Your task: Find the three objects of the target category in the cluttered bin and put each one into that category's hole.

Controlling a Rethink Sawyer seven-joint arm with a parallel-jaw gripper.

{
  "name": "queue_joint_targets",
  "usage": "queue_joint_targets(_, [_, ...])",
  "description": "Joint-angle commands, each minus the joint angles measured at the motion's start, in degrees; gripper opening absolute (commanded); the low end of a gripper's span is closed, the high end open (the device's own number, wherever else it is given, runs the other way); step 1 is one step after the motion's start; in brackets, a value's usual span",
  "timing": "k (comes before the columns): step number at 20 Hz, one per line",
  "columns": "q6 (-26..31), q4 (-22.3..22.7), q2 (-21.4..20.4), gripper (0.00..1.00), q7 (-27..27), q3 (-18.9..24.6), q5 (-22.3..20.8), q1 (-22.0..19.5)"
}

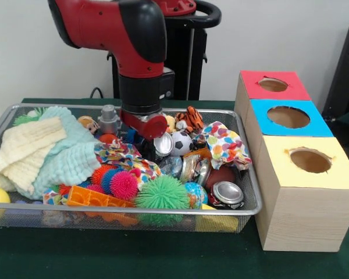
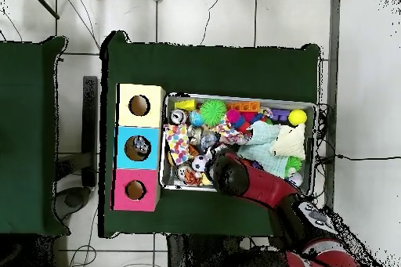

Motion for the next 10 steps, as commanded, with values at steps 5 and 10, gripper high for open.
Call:
queue_joint_targets(5, [-1.9, 3.8, -3.3, 1.00, 11.5, 9.0, 6.2, 2.7])
queue_joint_targets(10, [-2.0, 5.4, -4.5, 1.00, 12.1, 8.8, 7.9, 3.9])
